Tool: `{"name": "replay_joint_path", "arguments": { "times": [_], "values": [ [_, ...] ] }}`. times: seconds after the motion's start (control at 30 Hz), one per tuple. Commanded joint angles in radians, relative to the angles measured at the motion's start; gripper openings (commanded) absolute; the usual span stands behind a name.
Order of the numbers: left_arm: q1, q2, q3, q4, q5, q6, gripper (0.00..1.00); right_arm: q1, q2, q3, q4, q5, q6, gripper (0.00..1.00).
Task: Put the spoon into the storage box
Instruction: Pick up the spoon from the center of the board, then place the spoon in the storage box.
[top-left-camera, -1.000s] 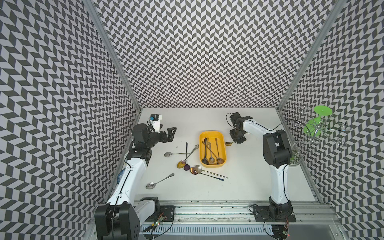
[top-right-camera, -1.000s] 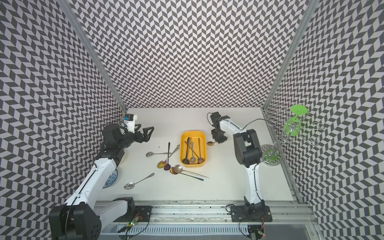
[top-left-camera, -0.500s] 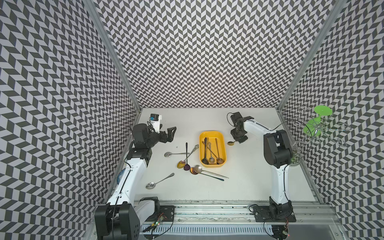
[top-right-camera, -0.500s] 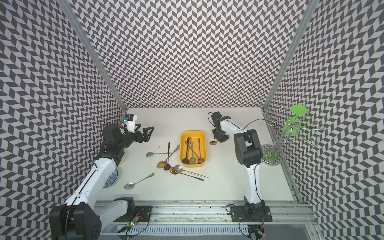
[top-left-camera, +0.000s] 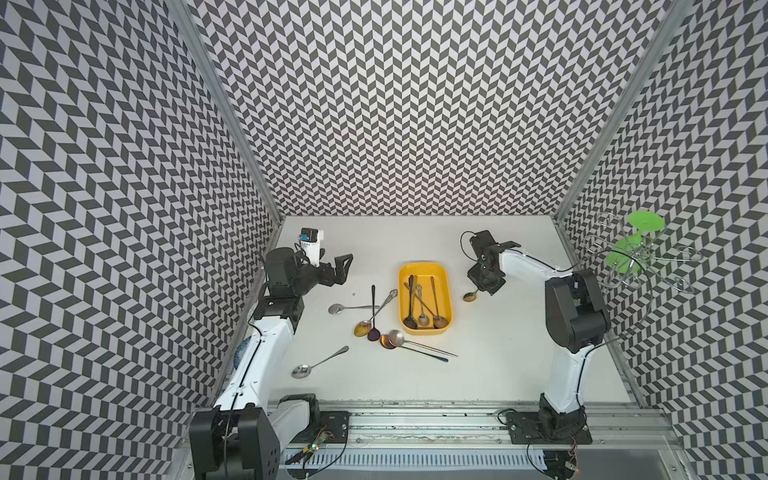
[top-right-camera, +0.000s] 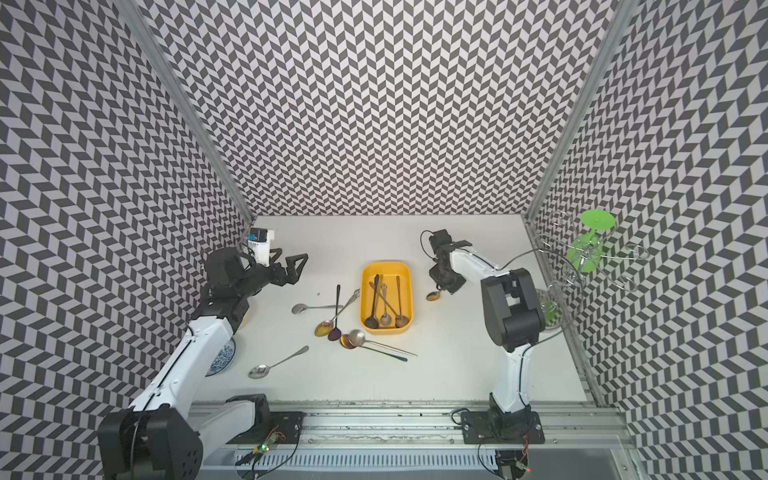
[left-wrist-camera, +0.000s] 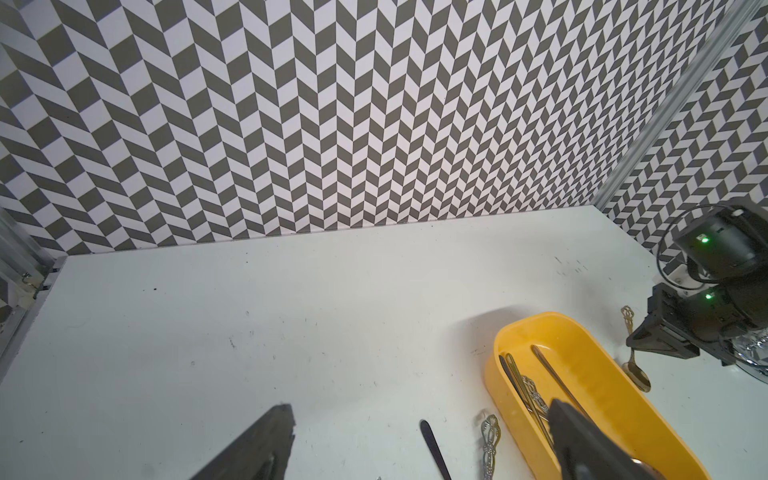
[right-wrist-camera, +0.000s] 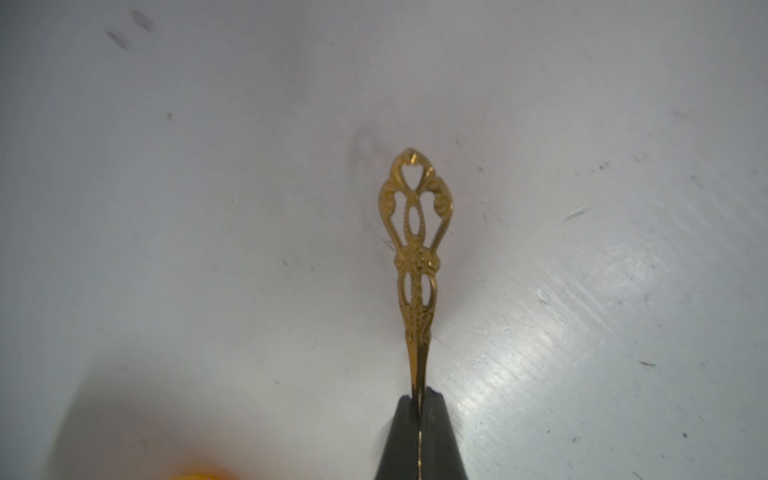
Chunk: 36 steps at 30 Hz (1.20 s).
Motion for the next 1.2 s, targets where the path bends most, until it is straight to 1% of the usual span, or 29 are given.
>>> {"name": "replay_joint_path", "arguments": {
  "times": [0.0, 0.2, 0.43, 0.63, 0.73, 0.83, 0.93, 1.07, 1.17],
  "values": [
    [0.003, -0.024, -0.022, 0.018, 0.019, -0.004, 0.99, 0.006, -0.091, -0.026, 0.040, 0.010, -0.086, 0.00],
    [0.005, -0.020, -0.013, 0.010, -0.002, -0.006, 0.99, 0.041, -0.194, -0.062, 0.034, 0.004, -0.143, 0.00],
    [0.003, -0.015, -0.018, 0.015, 0.001, -0.010, 0.99, 0.144, -0.274, -0.032, 0.022, 0.002, -0.175, 0.00],
    [0.003, -0.006, -0.008, 0.005, -0.002, -0.008, 0.99, 0.265, -0.248, 0.029, 0.002, -0.018, -0.178, 0.00],
    [0.002, -0.012, -0.028, 0.020, 0.007, -0.008, 0.99, 0.324, -0.215, 0.056, 0.014, -0.023, -0.207, 0.00],
    [0.002, -0.005, -0.005, -0.004, 0.002, -0.008, 0.99, 0.369, -0.180, 0.088, 0.004, -0.026, -0.243, 0.00],
    [0.002, -0.010, -0.020, 0.016, 0.002, -0.010, 0.99, 0.411, -0.160, 0.097, 0.024, -0.004, -0.290, 0.00],
    [0.002, -0.002, -0.004, -0.005, 0.003, -0.011, 0.99, 0.425, -0.113, 0.128, 0.005, 0.030, -0.357, 0.00],
    [-0.001, -0.009, -0.019, 0.017, 0.004, -0.012, 0.99, 0.425, -0.090, 0.131, 0.014, 0.068, -0.391, 0.00]
  ]
}}
